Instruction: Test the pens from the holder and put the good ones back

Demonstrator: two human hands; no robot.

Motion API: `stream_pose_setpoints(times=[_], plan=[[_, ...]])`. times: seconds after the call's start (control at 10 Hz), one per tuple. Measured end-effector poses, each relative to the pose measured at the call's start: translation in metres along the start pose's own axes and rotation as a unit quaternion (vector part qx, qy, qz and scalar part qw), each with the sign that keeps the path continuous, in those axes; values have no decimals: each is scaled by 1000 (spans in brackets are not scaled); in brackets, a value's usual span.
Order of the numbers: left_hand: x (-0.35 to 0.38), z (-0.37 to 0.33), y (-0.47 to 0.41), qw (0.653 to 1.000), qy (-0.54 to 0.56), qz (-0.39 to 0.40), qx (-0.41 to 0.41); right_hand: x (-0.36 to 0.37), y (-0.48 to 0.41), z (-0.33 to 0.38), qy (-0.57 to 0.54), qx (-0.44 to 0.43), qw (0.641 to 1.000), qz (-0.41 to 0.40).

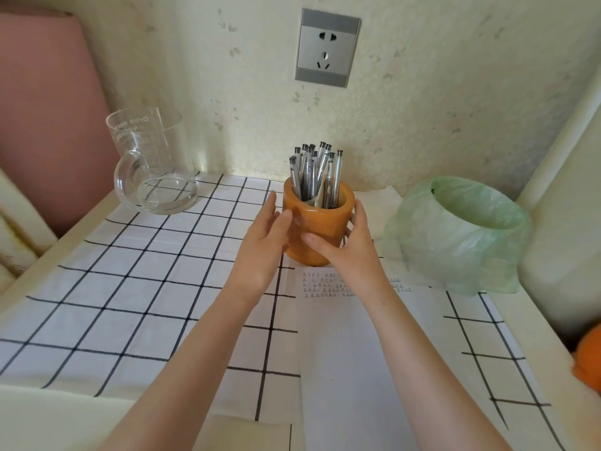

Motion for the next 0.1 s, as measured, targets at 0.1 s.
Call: stream_pose_setpoints(times=[0.1], plan=[[-20,-9,5,997,-65,-20,33,-14,9,11,40,23,999,-12]])
Point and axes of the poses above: each hand's wrist, its own y-axis away from the middle knuckle, its own x-axis out of the palm, z = x × y, the point moved 4 cm from there along -y, towards the middle knuckle, and after that the axes turned 6 degrees about -y, right-handed, at the moved point
